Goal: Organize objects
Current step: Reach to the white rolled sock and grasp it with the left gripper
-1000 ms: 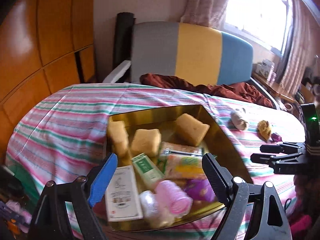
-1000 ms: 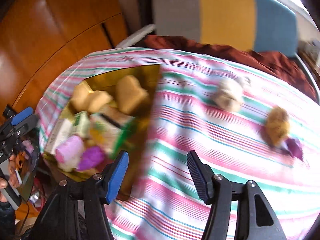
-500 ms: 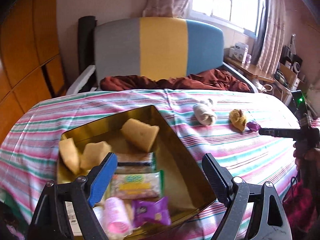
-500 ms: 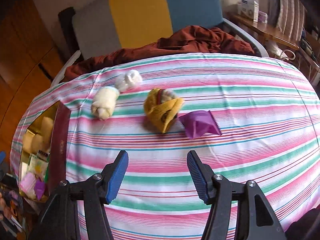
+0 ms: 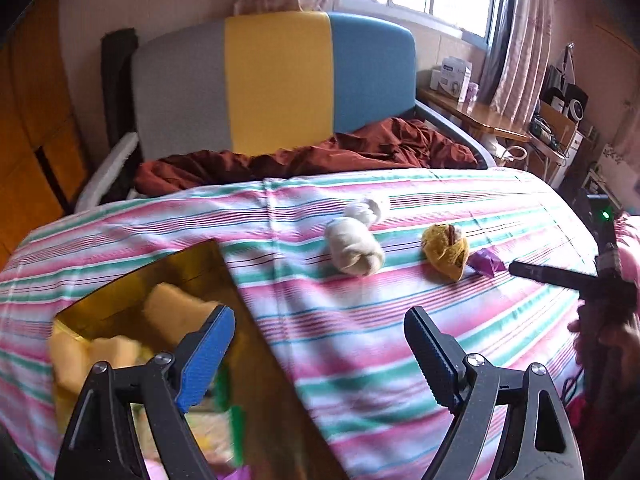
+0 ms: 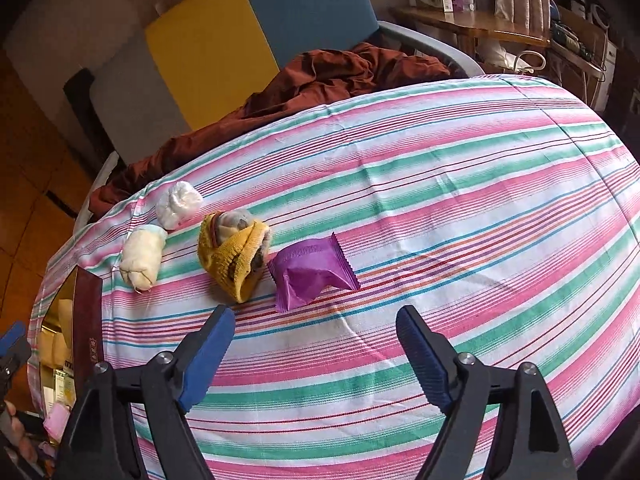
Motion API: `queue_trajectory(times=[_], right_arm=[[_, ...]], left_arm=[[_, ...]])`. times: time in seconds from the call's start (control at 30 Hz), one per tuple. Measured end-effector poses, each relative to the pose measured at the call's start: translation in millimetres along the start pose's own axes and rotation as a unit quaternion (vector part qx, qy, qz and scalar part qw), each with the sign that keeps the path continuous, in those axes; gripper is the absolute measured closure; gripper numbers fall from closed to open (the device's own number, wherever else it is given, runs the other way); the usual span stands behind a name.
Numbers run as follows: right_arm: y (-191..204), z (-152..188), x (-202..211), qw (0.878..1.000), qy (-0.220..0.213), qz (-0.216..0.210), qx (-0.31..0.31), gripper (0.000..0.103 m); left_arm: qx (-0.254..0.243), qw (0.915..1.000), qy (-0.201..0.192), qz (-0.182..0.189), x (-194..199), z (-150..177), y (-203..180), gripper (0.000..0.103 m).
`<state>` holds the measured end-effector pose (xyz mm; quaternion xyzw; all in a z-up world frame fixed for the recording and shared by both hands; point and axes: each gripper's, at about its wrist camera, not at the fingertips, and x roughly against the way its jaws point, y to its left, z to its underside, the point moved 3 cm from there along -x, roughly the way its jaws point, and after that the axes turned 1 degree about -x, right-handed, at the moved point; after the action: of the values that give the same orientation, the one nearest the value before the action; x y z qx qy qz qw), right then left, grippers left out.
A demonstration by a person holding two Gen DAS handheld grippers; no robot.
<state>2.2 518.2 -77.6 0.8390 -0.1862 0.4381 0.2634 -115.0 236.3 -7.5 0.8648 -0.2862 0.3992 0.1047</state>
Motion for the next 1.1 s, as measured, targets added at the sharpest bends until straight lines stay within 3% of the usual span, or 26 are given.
queue_trajectory(times=[0.13,0.2,0.43,0.67,0.73,0.77,0.8,0.97,1.1], right_arm=[[-2.9,0.4,-0.6,1.0,0.006,0.008,-0.004,0.019],[-3.8,-0.3,-0.1,1.0,0.006,0.003,-0.008,0.019],[3.4,-1.7,5.5,1.0,-0.004,-0.003,0.006,0.018],[11.8,-0.9,5.0,1.0,-0.004,-0.003,0.026,0.018],[13.4,0.1,4.8,1.0,-0.004,-0.004,0.03,0.018],[14.0,0.4,4.7,0.999,-0.004,-0.006,0.032,0.019],[14.4,0.2,4.2,0.999,-0.003,-0.008,0.031,0.019],[19.8,-11.9,4.8,0.999,-0.002,-0.026,0.023,0.019],[46.3,-41.7,-2.9,0.997,0.001,-0.044,0.056,0.018]], left_arm=[[0.015,0.9995,0.025,0.008,-37.8,-18.2,-11.7,0.008],[0.025,0.999,0.035,0.011,-57.3,-27.0,-14.1,0.0],[0.034,0.9958,0.085,-0.007,-132.4,-46.4,-20.9,0.0],[0.047,0.9933,0.103,-0.021,-185.0,-54.6,-21.9,0.0],[0.065,0.9909,0.116,-0.017,-196.9,-49.1,-15.8,0.008],[0.083,0.9887,0.124,-0.003,-201.8,-43.8,-11.9,0.02],[0.109,0.9862,0.124,0.014,-203.2,-38.6,-7.5,0.021],[0.102,0.9887,0.109,-0.014,-186.6,-29.7,-4.9,0.05],[0.116,0.9863,0.117,-0.009,-172.0,-14.8,-3.2,0.05]])
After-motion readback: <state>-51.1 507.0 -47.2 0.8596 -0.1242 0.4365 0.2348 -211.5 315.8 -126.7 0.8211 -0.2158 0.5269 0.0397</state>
